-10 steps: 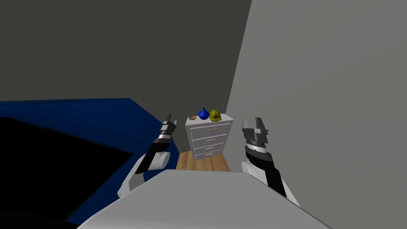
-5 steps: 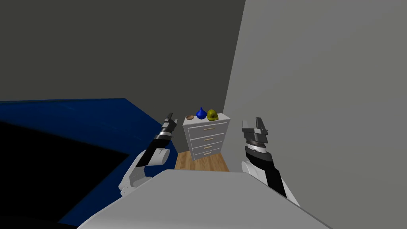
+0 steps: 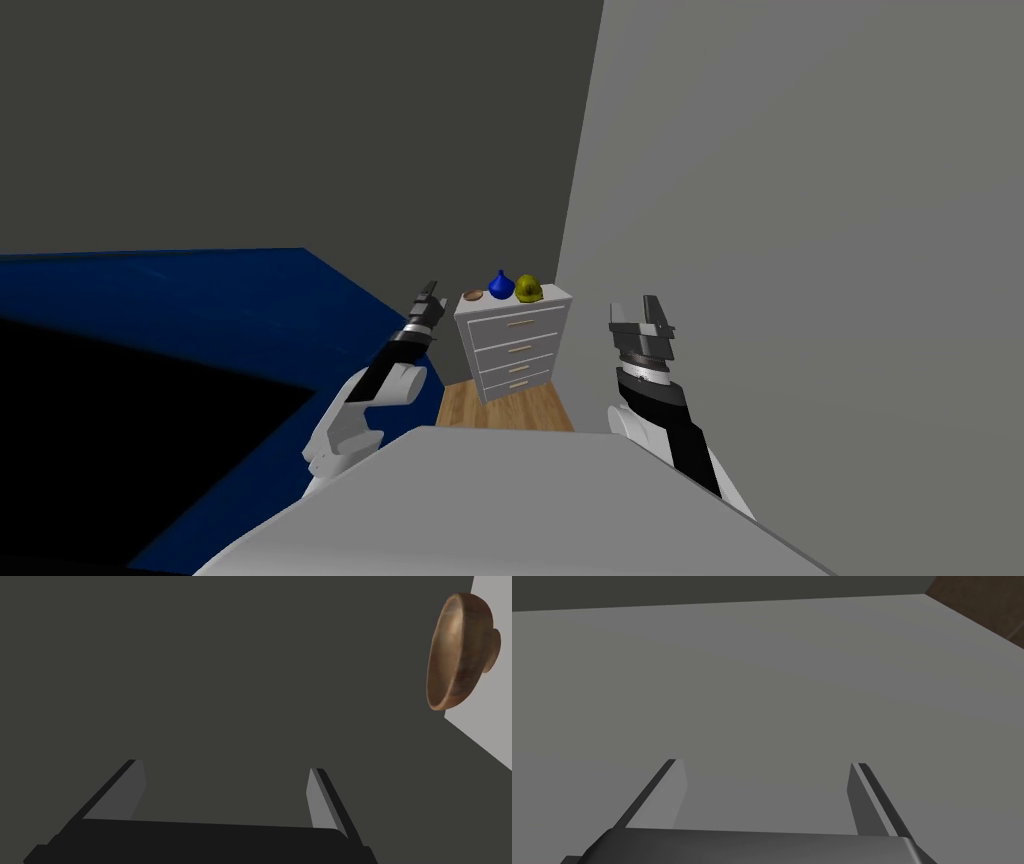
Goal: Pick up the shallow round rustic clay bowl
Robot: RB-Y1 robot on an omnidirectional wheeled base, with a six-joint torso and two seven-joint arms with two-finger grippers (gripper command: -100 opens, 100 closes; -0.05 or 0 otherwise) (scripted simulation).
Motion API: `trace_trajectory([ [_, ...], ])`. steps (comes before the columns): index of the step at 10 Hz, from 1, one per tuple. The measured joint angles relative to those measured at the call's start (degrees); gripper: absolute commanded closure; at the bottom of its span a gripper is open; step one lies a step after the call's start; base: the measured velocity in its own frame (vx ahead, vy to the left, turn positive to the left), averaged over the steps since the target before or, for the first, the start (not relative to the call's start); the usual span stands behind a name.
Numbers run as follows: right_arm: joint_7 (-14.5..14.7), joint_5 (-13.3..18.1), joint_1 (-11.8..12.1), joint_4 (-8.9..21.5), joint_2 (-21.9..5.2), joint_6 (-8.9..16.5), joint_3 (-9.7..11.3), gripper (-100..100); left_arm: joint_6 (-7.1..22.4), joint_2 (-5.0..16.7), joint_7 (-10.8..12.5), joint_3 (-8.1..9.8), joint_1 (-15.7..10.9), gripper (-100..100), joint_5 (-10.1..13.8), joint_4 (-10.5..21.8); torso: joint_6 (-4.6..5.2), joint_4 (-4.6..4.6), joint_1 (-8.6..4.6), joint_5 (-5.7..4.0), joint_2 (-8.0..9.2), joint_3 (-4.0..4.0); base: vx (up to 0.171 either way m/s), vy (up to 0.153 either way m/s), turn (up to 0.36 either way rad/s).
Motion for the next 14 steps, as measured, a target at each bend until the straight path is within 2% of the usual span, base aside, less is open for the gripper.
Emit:
trace_trajectory([
  [2,0.0,0.0,0.0,0.0,0.0,0.0,0.0,0,3.15,0.69,-0.11,0.7,-1.98,-100,0.3,-0.09,0.0,0.0,-0.04,-0.01,-0.01,-0.01,-0.011,-0.027,-0.02],
  [6,0.0,0.0,0.0,0.0,0.0,0.0,0.0,0,8.4,1.47,-0.22,1.55,-3.97,-100,0.7,-0.34,-0.01,0.0,0.01,0.0,-0.01,-0.01,-0.012,-0.033,-0.052],
  [9,0.0,0.0,0.0,0.0,0.0,0.0,0.0,0,13.43,2.6,-0.34,2.88,-7.17,-100,1.31,-0.29,0.02,0.0,-0.09,-0.02,-0.01,-0.01,-0.012,-0.045,-0.062],
  [14,0.0,0.0,0.0,0.0,0.0,0.0,0.0,0,20.77,3.38,-0.55,4.0,-10.26,-100,1.71,0.08,-0.01,-0.01,0.04,0.01,-0.04,-0.03,0.0,-0.028,-0.035],
])
